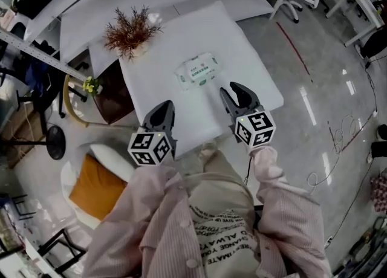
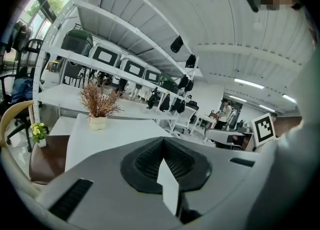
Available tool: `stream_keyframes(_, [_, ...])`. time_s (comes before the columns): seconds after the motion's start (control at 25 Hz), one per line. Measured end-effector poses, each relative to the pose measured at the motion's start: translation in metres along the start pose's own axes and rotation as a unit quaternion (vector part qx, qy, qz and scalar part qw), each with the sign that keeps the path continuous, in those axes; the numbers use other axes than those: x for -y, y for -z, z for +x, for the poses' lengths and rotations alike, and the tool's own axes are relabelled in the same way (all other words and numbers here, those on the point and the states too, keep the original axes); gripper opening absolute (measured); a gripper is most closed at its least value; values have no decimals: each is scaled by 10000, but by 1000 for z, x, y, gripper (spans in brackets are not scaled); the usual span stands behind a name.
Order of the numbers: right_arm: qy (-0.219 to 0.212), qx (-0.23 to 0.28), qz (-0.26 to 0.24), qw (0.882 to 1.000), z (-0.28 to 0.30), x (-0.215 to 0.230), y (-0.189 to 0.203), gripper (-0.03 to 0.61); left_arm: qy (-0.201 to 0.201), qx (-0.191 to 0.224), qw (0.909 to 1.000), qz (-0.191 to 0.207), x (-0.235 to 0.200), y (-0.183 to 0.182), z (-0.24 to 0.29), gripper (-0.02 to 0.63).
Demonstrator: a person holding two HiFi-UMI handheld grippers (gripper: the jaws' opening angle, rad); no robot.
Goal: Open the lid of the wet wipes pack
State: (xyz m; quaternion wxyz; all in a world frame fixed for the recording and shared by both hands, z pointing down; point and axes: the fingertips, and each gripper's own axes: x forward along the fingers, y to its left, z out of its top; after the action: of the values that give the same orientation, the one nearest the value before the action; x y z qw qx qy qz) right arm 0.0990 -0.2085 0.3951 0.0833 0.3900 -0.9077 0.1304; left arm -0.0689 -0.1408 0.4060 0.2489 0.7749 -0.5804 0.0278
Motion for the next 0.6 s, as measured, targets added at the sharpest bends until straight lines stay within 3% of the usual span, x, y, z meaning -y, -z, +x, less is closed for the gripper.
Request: stream_keyframes(0.6, [-870,-648,-577,9924,86,34,20,120,-504,-305,9974,-412,-22,19,62,-3])
